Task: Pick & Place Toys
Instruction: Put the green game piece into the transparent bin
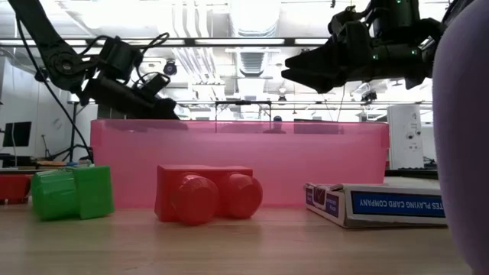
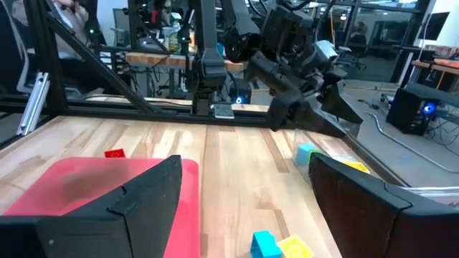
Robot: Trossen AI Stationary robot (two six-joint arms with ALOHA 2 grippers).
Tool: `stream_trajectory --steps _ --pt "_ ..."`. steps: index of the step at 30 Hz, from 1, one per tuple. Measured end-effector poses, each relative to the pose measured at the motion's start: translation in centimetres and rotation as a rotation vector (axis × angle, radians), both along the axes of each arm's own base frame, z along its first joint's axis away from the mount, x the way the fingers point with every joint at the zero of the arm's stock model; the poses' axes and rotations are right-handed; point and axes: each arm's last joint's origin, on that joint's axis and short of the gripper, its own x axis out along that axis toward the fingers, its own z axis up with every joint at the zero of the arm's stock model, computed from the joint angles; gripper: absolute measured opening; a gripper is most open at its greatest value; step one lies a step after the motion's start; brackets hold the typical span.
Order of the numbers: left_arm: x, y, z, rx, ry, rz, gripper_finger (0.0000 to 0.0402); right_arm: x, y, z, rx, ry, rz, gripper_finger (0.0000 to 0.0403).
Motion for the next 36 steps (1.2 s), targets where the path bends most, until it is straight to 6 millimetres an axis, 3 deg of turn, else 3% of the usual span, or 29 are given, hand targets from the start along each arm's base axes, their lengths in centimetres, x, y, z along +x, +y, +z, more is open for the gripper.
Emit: stream_trajectory --steps 9,21,29,36 --pt "0.2 -2.9 2.1 -0.065 -0.104 -0.346 0.0291 0.0 0.0 -0.1 0.002 0.006 0.001 0.0302" --pt "-0.4 -12.6 3.0 -0.102 0.087 -0.723 0.0291 0.0 0.9 -0.7 0.037 0.069 0.056 0.0302" --pt "-1.3 -18.3 2.8 -0.051 0.161 -0.835 0.0291 0.0 1.0 -0.7 0.042 0.072 0.063 0.0302" --pt "-2.2 -20.4 2.1 -0.103 0.212 -0.827 0.0291 0.0 1.0 -0.7 0.043 0.075 0.063 0.0302"
